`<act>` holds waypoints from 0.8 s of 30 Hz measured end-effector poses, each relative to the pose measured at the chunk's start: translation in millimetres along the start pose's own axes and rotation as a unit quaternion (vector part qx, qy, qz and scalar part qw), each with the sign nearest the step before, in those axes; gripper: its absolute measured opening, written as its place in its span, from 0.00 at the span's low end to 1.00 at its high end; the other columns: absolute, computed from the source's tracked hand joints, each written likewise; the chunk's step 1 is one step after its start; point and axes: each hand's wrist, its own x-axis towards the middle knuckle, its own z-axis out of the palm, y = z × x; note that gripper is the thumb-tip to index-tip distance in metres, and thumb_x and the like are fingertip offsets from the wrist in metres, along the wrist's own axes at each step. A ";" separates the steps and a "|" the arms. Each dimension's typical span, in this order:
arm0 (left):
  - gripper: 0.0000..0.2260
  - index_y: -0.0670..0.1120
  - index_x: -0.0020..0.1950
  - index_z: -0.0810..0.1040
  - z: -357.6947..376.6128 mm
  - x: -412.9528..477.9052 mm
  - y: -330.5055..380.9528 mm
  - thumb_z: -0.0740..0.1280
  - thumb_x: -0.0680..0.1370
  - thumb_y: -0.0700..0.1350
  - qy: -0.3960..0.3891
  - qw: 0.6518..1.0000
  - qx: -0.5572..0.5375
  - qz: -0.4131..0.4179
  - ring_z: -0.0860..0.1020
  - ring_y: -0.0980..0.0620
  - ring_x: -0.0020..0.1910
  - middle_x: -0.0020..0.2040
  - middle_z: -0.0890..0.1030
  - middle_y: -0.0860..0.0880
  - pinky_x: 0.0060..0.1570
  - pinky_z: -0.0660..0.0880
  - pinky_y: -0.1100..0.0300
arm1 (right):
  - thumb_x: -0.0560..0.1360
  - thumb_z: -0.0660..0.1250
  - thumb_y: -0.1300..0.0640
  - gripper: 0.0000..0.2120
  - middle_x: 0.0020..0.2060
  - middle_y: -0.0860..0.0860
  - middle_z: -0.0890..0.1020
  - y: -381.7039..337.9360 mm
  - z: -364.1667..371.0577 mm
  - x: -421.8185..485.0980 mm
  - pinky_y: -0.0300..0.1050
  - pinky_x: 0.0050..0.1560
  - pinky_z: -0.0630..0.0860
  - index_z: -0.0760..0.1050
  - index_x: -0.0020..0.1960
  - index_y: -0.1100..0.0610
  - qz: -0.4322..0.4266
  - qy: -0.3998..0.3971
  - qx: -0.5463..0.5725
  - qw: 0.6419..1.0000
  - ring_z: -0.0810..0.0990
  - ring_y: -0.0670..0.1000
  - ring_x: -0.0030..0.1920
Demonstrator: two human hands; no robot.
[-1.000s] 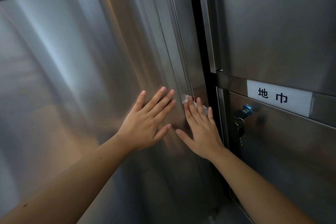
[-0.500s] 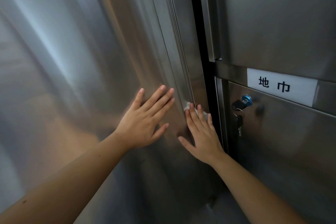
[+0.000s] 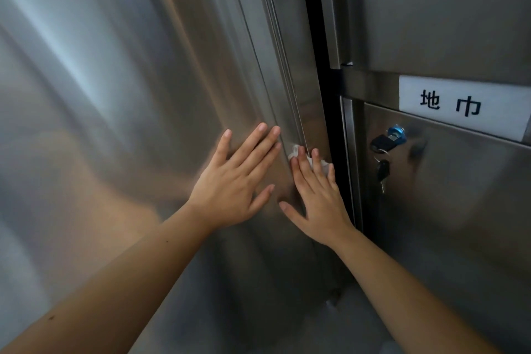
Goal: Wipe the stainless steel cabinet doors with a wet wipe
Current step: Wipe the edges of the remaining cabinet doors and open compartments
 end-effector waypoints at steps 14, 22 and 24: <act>0.30 0.40 0.75 0.59 13.7 -0.5 19.0 0.50 0.78 0.57 -0.025 0.998 0.055 0.022 0.55 0.47 0.74 0.75 0.57 0.43 0.70 0.44 0.44 | 0.76 0.56 0.42 0.36 0.75 0.54 0.49 7.9 23.5 -28.0 0.62 0.71 0.45 0.47 0.75 0.59 0.013 0.000 0.013 1.000 0.43 0.54 0.75; 0.31 0.40 0.75 0.58 16.4 0.3 19.0 0.51 0.78 0.58 -0.021 0.997 0.076 0.026 0.54 0.46 0.74 0.76 0.56 0.43 0.70 0.45 0.44 | 0.76 0.56 0.42 0.35 0.75 0.54 0.50 12.4 28.1 -29.8 0.60 0.72 0.41 0.49 0.75 0.59 0.006 0.006 0.005 1.000 0.43 0.54 0.75; 0.30 0.40 0.75 0.58 18.0 -0.1 20.5 0.50 0.78 0.58 -0.029 0.995 0.083 0.043 0.54 0.46 0.74 0.75 0.56 0.43 0.70 0.44 0.43 | 0.76 0.56 0.42 0.34 0.75 0.54 0.51 14.7 29.7 -32.3 0.61 0.72 0.43 0.51 0.75 0.58 0.004 0.007 0.001 1.000 0.44 0.54 0.75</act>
